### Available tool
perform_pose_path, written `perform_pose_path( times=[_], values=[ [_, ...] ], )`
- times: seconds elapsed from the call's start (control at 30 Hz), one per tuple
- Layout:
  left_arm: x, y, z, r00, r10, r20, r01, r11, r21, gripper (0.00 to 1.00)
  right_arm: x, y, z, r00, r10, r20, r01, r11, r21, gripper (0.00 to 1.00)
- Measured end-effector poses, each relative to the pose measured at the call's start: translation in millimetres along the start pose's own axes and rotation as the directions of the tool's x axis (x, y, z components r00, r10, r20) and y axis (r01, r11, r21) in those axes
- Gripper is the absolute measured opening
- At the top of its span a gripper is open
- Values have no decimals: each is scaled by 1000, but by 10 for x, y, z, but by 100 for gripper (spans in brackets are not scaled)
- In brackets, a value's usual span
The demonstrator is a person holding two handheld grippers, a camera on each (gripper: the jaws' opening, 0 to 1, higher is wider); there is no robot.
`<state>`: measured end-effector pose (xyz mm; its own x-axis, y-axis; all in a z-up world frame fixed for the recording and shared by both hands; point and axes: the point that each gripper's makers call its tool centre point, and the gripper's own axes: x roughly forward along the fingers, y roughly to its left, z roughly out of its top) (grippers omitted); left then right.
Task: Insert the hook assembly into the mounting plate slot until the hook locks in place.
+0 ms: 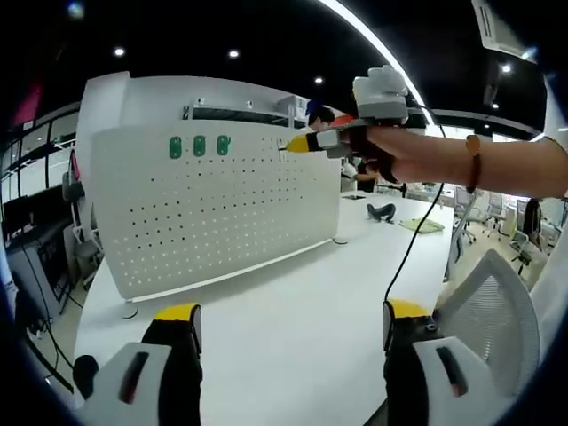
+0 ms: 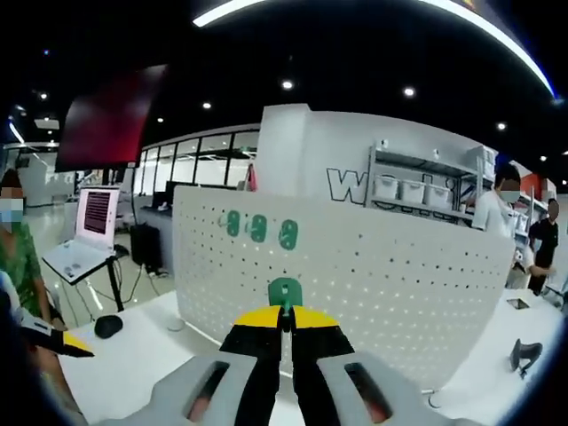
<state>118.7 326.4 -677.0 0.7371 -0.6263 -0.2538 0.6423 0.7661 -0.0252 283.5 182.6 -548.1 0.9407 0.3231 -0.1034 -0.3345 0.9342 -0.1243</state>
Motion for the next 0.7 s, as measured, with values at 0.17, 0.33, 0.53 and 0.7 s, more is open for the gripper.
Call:
perform_pose_path(
  times=[0.17,0.33,0.53,0.7],
  values=[
    [-9,9,7,1000,5,-6,-5,1000,6,86,43,-41,39,1000,-13,7,13,1000,11,1],
    [1,-25,12,1000,-4,-17,4,999,32,86,82,-94,89,999,-30,22,28,998,55,1],
    [17,-38,35,1000,-11,-11,11,999,32,86,165,-146,136,998,-50,32,47,995,91,1],
    [47,-40,21,1000,-21,-14,22,999,28,85,228,-177,189,997,-59,41,53,991,123,1]
  ],
)
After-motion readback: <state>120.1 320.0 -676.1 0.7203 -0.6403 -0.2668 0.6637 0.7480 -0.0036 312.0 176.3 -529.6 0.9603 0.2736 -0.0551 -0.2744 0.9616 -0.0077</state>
